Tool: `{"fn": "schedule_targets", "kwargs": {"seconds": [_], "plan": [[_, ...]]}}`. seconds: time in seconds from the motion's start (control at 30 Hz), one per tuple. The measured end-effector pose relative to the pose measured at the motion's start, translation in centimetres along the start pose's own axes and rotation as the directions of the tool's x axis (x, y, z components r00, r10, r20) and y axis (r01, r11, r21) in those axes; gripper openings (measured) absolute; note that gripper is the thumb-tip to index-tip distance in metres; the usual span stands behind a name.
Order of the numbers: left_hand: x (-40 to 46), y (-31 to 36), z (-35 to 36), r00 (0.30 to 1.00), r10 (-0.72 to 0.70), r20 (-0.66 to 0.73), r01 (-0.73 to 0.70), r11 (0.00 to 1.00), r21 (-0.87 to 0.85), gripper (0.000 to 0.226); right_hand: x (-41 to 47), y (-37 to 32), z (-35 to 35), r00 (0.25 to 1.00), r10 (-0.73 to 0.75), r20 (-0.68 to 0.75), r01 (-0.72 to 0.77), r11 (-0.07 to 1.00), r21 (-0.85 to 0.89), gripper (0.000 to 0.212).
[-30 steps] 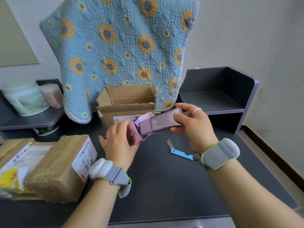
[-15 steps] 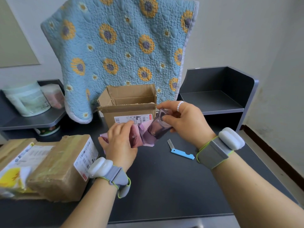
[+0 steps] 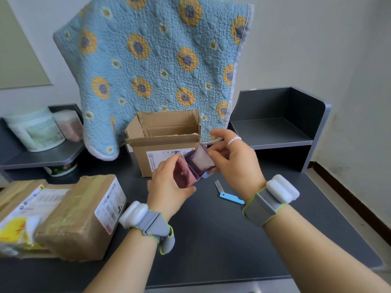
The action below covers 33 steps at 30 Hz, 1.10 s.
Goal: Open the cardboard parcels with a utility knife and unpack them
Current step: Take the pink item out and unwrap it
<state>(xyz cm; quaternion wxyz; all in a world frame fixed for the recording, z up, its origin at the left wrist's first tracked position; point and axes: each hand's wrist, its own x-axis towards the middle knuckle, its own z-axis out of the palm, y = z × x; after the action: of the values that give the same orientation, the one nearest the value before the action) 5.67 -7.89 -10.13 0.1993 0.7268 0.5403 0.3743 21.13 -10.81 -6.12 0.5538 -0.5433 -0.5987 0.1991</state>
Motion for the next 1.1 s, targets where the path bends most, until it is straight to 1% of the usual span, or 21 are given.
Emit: {"fn": "schedule_targets", "kwargs": {"seconds": [0.13, 0.2, 0.27, 0.3, 0.37, 0.4, 0.43, 0.5, 0.57, 0.63, 0.7, 0.8, 0.9, 1.0, 1.1], "plan": [[0.1, 0.2, 0.4, 0.996, -0.056, -0.066, 0.042, 0.98, -0.197, 0.05, 0.0, 0.1, -0.1, 0.996, -0.036, -0.079, 0.03, 0.997, -0.078, 0.02], [0.1, 0.2, 0.6, 0.993, -0.081, -0.09, 0.058, 0.972, -0.229, 0.049, 0.0, 0.2, 0.0, 0.999, 0.002, -0.051, -0.006, 0.997, -0.083, 0.024], [0.1, 0.3, 0.8, 0.99, -0.099, -0.103, 0.071, 0.966, -0.248, 0.055, -0.1, 0.4, 0.3, 0.994, 0.108, 0.032, -0.108, 0.994, 0.002, 0.033], [0.0, 0.4, 0.9, 0.99, -0.099, -0.103, 0.071, 0.967, -0.247, 0.065, -0.2, 0.5, 0.5, 0.983, 0.164, 0.079, -0.169, 0.984, 0.051, 0.034], [-0.2, 0.7, 1.1, 0.992, -0.074, -0.098, 0.049, 0.972, -0.23, 0.09, -0.4, 0.6, 1.1, 0.962, 0.235, 0.14, -0.253, 0.96, 0.124, 0.02], [-0.4, 0.9, 1.2, 0.994, -0.05, -0.098, 0.028, 0.976, -0.216, 0.096, -0.5, 0.7, 1.3, 0.952, 0.265, 0.153, -0.29, 0.941, 0.175, 0.013], [-0.6, 1.0, 1.3, 0.995, -0.022, -0.098, 0.002, 0.981, -0.195, 0.096, -0.6, 0.8, 1.6, 0.941, 0.297, 0.16, -0.328, 0.917, 0.227, 0.01], [-0.8, 1.2, 1.6, 0.996, 0.021, -0.091, -0.035, 0.988, -0.15, 0.09, -0.7, 1.1, 1.9, 0.93, 0.337, 0.148, -0.365, 0.893, 0.264, 0.015], [-1.0, 1.2, 1.8, 0.995, 0.035, -0.089, -0.046, 0.991, -0.126, 0.083, -0.8, 1.3, 2.1, 0.937, 0.327, 0.122, -0.349, 0.895, 0.279, 0.023], [-1.0, 1.2, 1.8, 0.994, 0.047, -0.095, -0.059, 0.991, -0.12, 0.08, -0.9, 1.4, 2.1, 0.957, 0.276, 0.094, -0.291, 0.911, 0.291, 0.03], [-0.9, 1.3, 1.7, 0.993, 0.058, -0.099, -0.07, 0.99, -0.126, 0.078, -1.2, 1.5, 2.2, 0.978, 0.19, 0.09, -0.206, 0.949, 0.239, 0.031], [-0.8, 1.3, 1.6, 0.996, 0.034, -0.087, -0.047, 0.988, -0.146, 0.076, -1.8, 1.6, 2.3, 0.987, 0.09, 0.133, -0.102, 0.991, 0.085, 0.035], [-0.8, 1.1, 1.7, 0.996, 0.019, -0.089, -0.03, 0.991, -0.128, 0.072, -1.9, 1.4, 2.6, 0.988, 0.051, 0.145, -0.064, 0.995, 0.081, 0.035], [-1.0, 1.0, 1.8, 0.995, -0.007, -0.097, -0.007, 0.99, -0.144, 0.087, -1.7, 1.3, 3.0, 0.995, 0.069, 0.073, -0.074, 0.995, 0.065, 0.029], [-1.0, 0.9, 1.7, 0.995, -0.048, -0.083, 0.034, 0.987, -0.159, 0.099, -1.8, 1.3, 3.3, 0.997, 0.054, 0.05, -0.053, 0.999, -0.013, 0.029]]}}
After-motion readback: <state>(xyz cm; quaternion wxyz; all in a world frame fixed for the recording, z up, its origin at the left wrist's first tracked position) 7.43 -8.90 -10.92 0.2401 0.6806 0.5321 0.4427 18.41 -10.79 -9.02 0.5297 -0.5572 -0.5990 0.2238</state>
